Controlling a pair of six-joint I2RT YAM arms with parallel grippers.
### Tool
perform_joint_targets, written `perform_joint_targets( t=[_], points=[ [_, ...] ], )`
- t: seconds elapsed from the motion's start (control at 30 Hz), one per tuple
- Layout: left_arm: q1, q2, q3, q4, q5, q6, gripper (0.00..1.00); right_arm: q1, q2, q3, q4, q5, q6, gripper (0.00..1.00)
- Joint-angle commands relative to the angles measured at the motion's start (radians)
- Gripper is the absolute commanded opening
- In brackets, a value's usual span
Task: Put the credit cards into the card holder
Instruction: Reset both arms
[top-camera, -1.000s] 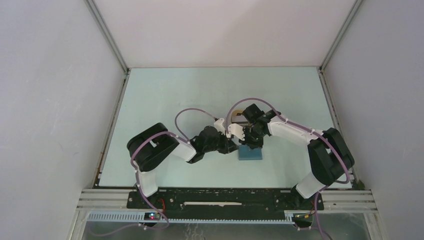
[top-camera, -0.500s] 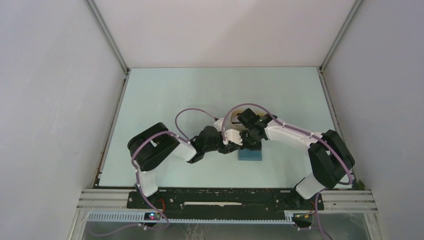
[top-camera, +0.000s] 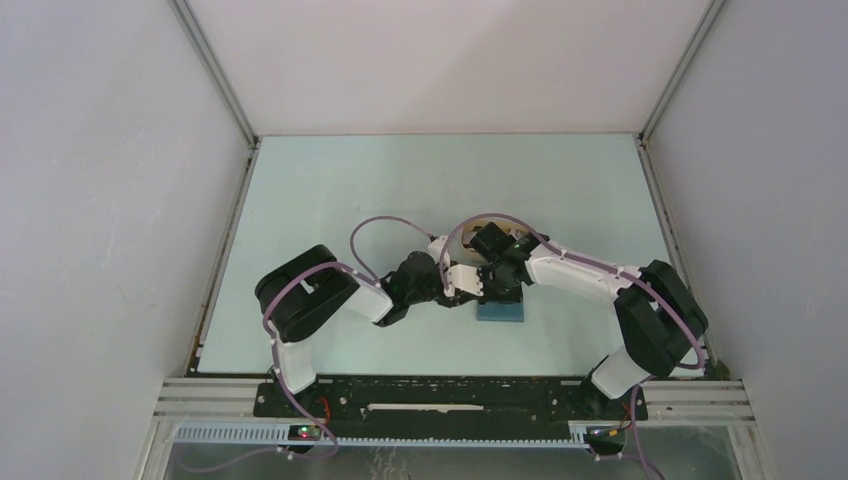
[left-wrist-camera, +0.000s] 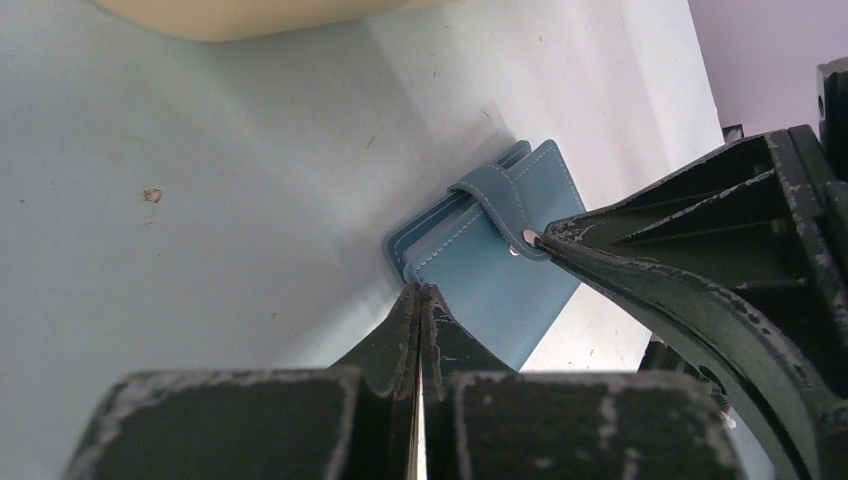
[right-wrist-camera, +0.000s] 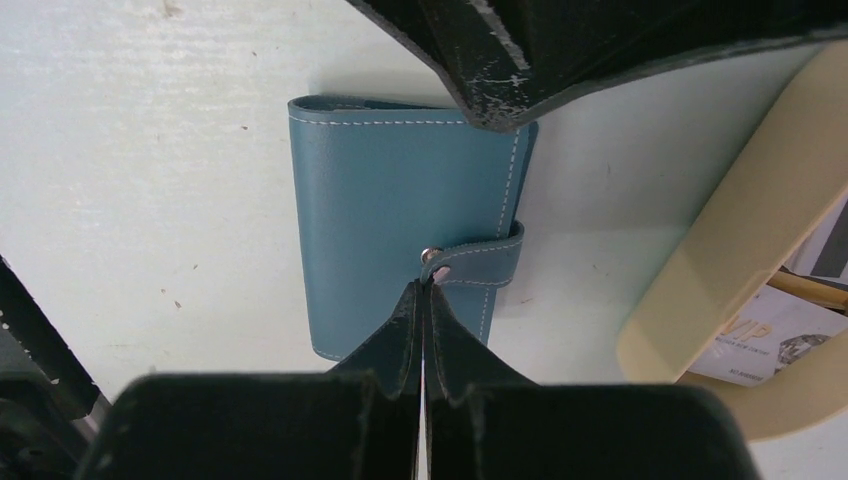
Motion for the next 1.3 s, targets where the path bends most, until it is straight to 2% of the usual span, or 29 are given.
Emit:
perform_joint_targets(
  t=[0.0,1.1,1.27],
  points=[
    [0.006,0.005,0.014,0.045,0.012,-0.002,0.0,0.026,0.002,-0.012,0.002,0.03,-0.021,0.0],
    [0.016,0.01,-0.007,0.105,0.033,-0.027,0.0,0.074,0.058,-0.027,0.017,0.091,-0.021,0.0],
    [0.024,0.007,-0.019,0.131,0.039,-0.043,0.06,0.074,0.08,-0.028,0.023,0.106,-0.015,0.0]
  ],
)
